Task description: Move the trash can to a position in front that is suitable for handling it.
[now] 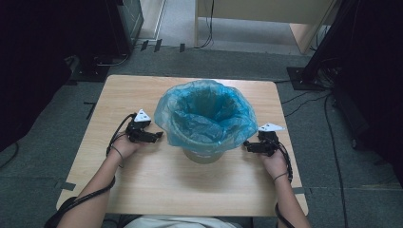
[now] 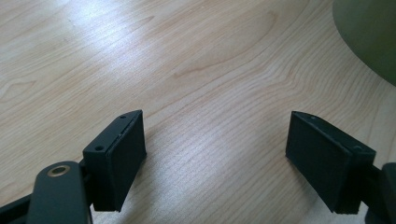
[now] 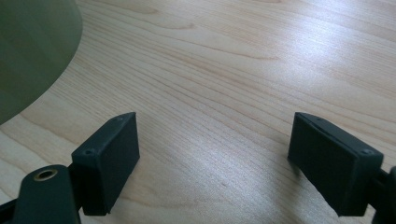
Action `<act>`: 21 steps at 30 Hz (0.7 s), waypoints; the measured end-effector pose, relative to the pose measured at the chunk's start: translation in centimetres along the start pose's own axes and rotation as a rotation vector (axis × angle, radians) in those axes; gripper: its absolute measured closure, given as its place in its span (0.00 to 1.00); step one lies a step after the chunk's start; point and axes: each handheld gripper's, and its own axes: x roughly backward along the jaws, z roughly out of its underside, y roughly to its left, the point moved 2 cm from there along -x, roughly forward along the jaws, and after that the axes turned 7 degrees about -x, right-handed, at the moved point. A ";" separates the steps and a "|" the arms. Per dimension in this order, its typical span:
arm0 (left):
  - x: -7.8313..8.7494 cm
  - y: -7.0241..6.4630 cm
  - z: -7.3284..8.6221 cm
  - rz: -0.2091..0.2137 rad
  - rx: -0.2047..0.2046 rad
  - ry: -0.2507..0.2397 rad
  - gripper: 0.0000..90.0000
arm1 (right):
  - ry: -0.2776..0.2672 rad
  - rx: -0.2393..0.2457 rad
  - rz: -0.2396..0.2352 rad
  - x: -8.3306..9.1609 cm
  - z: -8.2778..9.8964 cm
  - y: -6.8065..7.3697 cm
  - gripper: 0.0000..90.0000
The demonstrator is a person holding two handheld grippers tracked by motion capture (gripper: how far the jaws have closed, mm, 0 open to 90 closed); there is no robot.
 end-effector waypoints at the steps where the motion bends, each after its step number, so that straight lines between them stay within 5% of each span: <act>1: 0.0 0.0 -0.1 0.003 -0.004 0.001 0.22 | 0.000 -0.001 0.001 0.0 0.0 0.0 0.18; 6: -0.1 0.1 -0.1 0.007 -0.006 0.000 0.22 | -0.001 -0.003 0.002 0.0 0.0 0.0 0.18; 11: 0.0 0.3 -0.6 0.013 0.042 0.032 0.27 | 0.023 -0.033 -0.021 0.5 -0.2 -0.3 0.25; 14: 0.2 0.2 -0.6 0.040 0.045 0.036 0.27 | 0.041 -0.046 -0.029 0.6 -0.3 -0.4 0.25; 21: 0.8 0.0 -1.4 0.133 0.123 0.022 0.28 | 0.082 -0.053 -0.059 1.2 -0.9 -0.2 0.28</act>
